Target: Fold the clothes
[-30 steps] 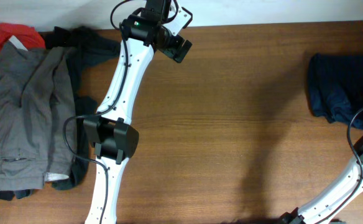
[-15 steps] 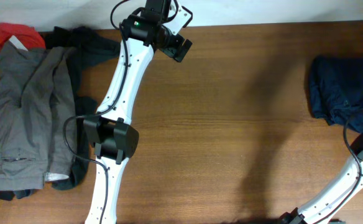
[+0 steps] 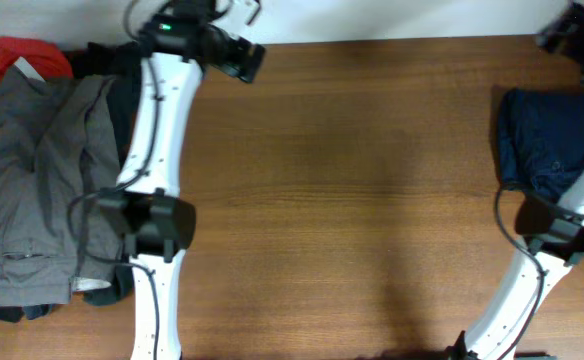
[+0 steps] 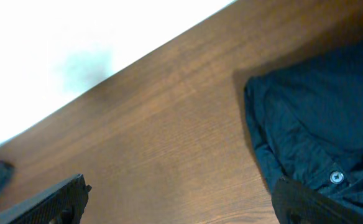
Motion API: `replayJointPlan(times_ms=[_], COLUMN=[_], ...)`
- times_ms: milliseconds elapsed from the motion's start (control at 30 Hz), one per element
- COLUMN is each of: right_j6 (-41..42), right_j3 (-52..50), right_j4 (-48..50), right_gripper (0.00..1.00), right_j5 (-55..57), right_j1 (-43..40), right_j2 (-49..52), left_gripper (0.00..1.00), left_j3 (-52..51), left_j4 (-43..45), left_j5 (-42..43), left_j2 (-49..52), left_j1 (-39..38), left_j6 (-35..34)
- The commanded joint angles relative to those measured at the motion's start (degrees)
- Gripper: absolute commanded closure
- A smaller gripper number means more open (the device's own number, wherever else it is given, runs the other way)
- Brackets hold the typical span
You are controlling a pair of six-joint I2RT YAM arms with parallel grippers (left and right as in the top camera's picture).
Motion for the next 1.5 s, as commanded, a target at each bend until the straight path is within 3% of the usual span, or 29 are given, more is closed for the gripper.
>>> replayJointPlan(times_ms=[0, 267, 600, 633, 700, 733, 833, 867, 1467], right_j6=[0.5, -2.3, -6.1, -6.0, -6.0, -6.0, -5.6, -5.3, 0.6], right_j3=[-0.9, -18.6, -39.8, -41.7, -45.8, -47.8, -53.2, -54.7, -71.6], right_j4=[-0.4, 2.0, 19.5, 21.5, 25.7, 27.6, 32.7, 34.1, 50.5], right_gripper=[0.01, 0.01, 0.01, 0.03, 0.2, 0.34, 0.87, 0.96, 0.96], right_j5=[13.3, 24.4, 24.4, 24.3, 23.0, 22.1, 19.8, 19.5, 14.2], right_j1=[2.4, 1.1, -7.0, -7.8, -9.3, -9.9, -11.6, -12.0, -11.3], right_j2=[-1.1, 0.2, 0.2, 0.2, 0.3, 0.3, 0.3, 0.3, 0.8], left_gripper=[0.01, 0.01, 0.01, 0.01, 0.01, 0.01, 0.01, 0.01, 0.01], left_j3=[0.1, -1.0, -2.0, -2.0, -2.1, -2.1, -2.5, -2.6, -7.5], left_j4=[-1.2, -2.4, -2.5, -2.6, -2.7, -2.8, -2.8, -2.9, -2.0], left_j5=[4.0, 5.1, 5.1, 5.1, 5.1, 5.1, 5.1, 5.1, 5.0], left_j2=[-7.9, -8.0, -8.0, -8.0, -8.0, -8.0, -7.9, -7.9, -7.9], left_j1=[1.4, 1.6, 1.6, 1.6, 1.6, 1.6, 1.6, 1.6, 1.6], left_j6=[-0.6, -1.2, -1.2, -1.2, -1.2, -1.2, -1.2, -1.2, -1.2])
